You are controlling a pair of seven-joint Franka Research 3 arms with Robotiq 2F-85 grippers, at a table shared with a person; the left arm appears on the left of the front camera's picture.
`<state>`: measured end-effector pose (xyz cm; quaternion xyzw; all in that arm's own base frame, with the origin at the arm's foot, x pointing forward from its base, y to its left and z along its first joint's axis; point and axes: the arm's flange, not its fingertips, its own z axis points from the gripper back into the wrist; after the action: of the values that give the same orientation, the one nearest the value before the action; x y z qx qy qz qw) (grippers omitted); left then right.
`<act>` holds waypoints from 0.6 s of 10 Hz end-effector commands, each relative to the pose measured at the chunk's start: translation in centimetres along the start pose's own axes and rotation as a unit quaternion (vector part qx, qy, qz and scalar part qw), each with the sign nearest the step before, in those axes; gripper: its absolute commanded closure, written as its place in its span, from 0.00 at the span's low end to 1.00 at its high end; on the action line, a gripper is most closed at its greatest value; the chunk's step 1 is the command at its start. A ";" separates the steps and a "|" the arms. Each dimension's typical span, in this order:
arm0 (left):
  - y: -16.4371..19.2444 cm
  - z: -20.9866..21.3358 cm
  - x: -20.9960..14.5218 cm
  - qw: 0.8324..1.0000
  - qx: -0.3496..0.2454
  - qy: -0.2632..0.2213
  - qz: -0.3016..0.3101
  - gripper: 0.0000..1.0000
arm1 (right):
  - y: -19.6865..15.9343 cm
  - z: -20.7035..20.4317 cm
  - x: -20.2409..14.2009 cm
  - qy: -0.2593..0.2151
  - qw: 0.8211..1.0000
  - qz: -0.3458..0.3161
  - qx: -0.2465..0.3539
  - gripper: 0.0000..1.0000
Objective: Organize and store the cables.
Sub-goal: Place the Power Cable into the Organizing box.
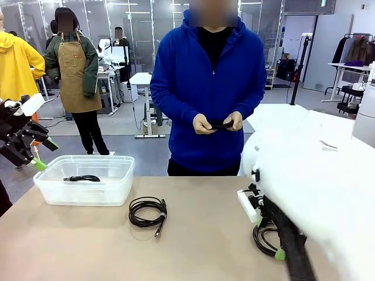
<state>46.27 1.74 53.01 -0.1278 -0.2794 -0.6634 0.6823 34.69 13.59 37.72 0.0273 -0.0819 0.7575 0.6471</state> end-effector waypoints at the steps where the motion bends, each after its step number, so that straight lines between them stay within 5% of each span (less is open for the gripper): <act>1: 0.0 0.1 0.0 1.000 0.002 0.000 0.000 0.00 | 9.7 -3.8 -4.5 -0.035 0.999 0.002 -0.008 0.00; 6: 0.0 0.1 0.0 1.000 0.002 0.000 0.000 0.00 | 9.3 -0.5 -10.3 -0.188 0.979 0.052 0.054 0.00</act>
<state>46.27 1.81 53.01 -0.1278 -0.2796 -0.6629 0.6827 34.58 5.73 37.19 0.1515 -0.1548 0.7656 0.6057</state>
